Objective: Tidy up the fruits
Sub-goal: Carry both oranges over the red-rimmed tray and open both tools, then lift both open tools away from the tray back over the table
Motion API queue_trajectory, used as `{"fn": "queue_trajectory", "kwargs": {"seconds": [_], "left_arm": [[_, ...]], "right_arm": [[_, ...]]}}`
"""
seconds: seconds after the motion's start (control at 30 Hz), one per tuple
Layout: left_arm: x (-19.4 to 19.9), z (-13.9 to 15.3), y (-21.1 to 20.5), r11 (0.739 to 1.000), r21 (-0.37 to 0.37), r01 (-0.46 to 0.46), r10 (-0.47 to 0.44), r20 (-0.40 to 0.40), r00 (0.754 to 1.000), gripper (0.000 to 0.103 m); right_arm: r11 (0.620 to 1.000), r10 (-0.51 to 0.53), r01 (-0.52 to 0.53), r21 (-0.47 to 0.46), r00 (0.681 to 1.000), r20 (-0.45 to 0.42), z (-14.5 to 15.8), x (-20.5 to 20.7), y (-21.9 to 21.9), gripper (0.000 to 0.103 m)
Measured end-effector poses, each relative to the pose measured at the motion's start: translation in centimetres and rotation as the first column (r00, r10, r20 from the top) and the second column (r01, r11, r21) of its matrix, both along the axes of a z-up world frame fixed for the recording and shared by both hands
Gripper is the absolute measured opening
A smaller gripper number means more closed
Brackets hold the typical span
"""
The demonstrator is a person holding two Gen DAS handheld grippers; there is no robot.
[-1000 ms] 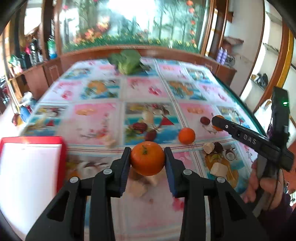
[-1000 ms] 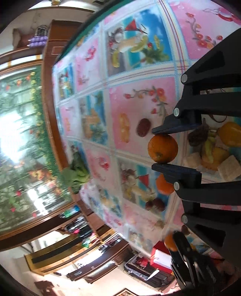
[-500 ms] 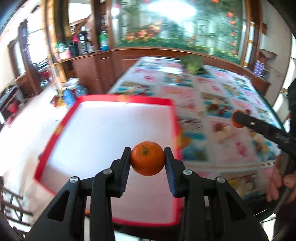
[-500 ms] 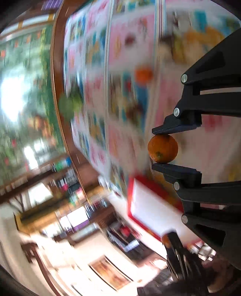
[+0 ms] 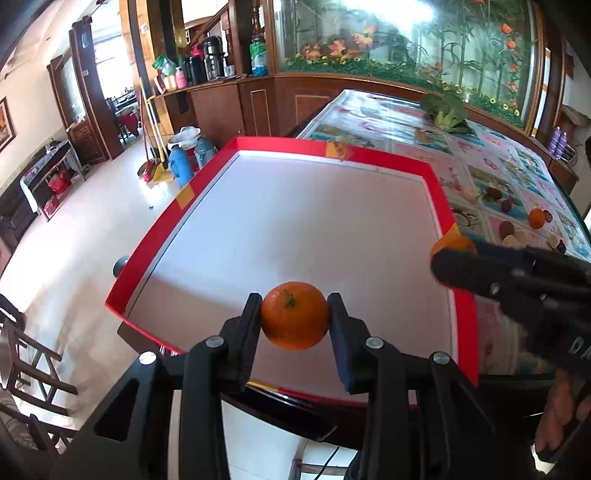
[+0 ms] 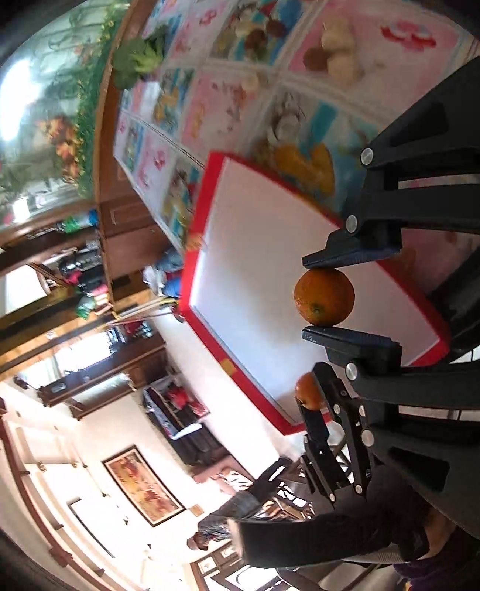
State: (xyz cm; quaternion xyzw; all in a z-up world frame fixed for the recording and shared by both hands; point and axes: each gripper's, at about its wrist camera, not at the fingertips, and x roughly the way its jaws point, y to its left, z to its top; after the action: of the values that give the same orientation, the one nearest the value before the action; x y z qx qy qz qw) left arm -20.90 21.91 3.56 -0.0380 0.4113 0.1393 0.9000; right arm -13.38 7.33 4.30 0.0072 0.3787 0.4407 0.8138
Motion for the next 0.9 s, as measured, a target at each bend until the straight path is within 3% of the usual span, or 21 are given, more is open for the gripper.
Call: {"fn": "queue_trajectory", "kwargs": {"seconds": [0.2, 0.33, 0.47, 0.6, 0.8, 0.9], "left_arm": [[-0.2, -0.8, 0.9, 1.000, -0.009, -0.026, 0.026, -0.027, 0.999, 0.038], [-0.2, -1.0, 1.6, 0.998, -0.017, -0.052, 0.051, -0.045, 0.998, 0.039], [-0.2, -0.8, 1.8, 0.997, 0.009, -0.073, 0.073, -0.034, 0.997, 0.056], [-0.3, -0.5, 1.9, 0.996, 0.027, -0.081, 0.082, -0.026, 0.996, 0.064], [-0.4, -0.1, 1.9, 0.996, 0.025, -0.084, 0.084, -0.015, 0.996, 0.068], [-0.4, -0.1, 1.6, 0.997, 0.033, -0.076, 0.077, -0.016, 0.997, 0.068]], "right_arm": [[0.999, 0.017, -0.020, -0.051, 0.998, -0.061, -1.5, -0.2, 0.9, 0.032], [0.998, 0.022, -0.025, -0.053, 0.998, -0.058, -1.3, -0.5, 0.8, 0.032], [0.997, 0.031, -0.035, -0.070, 0.998, -0.049, -1.5, -1.0, 0.7, 0.032], [0.989, 0.037, -0.040, -0.139, 0.999, -0.028, -1.7, -1.3, 1.3, 0.032], [0.964, 0.033, -0.048, -0.260, 0.997, -0.065, -1.3, -1.8, 1.2, 0.032], [0.960, 0.027, -0.056, -0.276, 0.994, -0.107, -1.2, -2.0, 0.4, 0.032]]}}
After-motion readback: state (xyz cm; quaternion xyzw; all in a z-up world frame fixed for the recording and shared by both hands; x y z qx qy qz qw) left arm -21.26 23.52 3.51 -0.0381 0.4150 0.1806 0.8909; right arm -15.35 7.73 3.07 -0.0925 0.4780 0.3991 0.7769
